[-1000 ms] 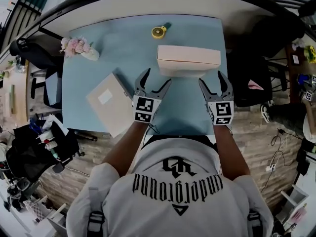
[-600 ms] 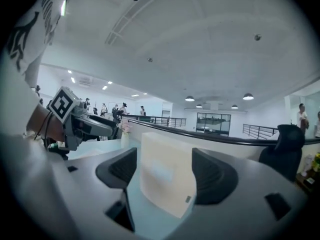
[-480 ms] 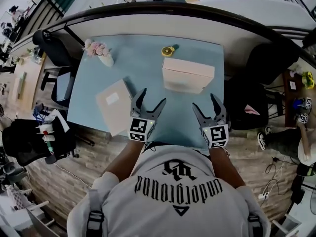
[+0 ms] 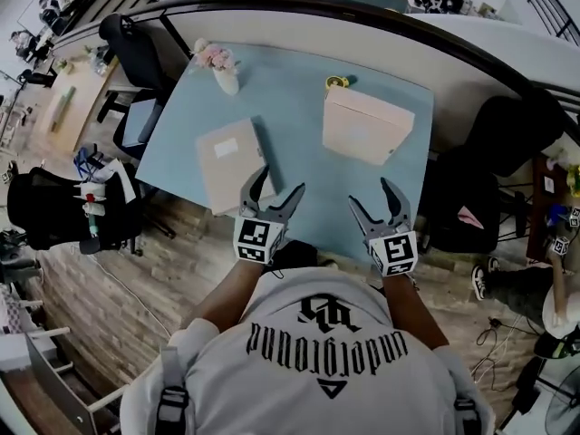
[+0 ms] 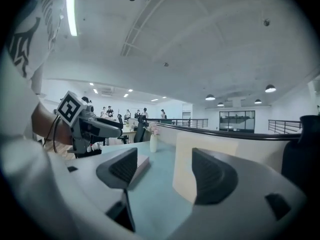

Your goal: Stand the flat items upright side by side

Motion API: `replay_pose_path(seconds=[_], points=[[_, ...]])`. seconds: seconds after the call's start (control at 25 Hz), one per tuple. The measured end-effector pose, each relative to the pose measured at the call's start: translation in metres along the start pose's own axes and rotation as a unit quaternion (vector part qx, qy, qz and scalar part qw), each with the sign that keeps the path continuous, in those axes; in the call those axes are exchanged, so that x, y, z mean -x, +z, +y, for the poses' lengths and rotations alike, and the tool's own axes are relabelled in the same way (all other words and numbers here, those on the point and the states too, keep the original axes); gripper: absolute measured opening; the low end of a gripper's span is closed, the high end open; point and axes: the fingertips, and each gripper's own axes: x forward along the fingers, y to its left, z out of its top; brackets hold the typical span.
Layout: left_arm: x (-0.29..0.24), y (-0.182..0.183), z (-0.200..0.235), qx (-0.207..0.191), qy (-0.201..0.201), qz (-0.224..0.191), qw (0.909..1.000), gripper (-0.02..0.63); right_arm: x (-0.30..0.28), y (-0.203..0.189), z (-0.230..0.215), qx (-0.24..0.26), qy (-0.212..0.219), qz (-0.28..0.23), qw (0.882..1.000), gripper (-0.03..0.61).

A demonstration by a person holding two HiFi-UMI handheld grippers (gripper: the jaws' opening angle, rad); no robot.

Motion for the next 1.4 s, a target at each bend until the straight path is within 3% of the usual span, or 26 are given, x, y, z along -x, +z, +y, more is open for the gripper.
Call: replay_pose_path(seconds=[0.28, 0.72, 0.92, 1.16, 1.28, 1.4], points=[[0.058, -0.011, 0.041, 0.004, 0.064, 0.004, 0.998, 0.374, -0.031, 0.01, 0.056, 0.006, 0.077, -0.005, 0.997, 0.331], [0.109, -0.033, 0.165, 0.044, 0.148, 0.02, 0.9878, 0.387, -0.15, 0.026, 0.145, 0.009, 0.175, 0.019, 0.984, 0.336], [0.114, -0.065, 0.227, 0.074, 0.16, 0.049, 0.9831, 0.388, -0.217, 0.016, 0.177, -0.011, 0.204, 0.064, 0.977, 0.339], [0.106, -0.13, 0.278, 0.145, 0.139, 0.119, 0.9724, 0.393, -0.281, -0.03, 0.204, -0.046, 0.23, 0.171, 0.957, 0.345], [0.098, -0.167, 0.295, 0.173, 0.126, 0.154, 0.9645, 0.394, -0.307, -0.061, 0.206, -0.06, 0.225, 0.216, 0.948, 0.352], [0.091, -0.213, 0.31, 0.213, 0.115, 0.196, 0.9503, 0.394, -0.329, -0.095, 0.209, -0.076, 0.222, 0.266, 0.935, 0.36]])
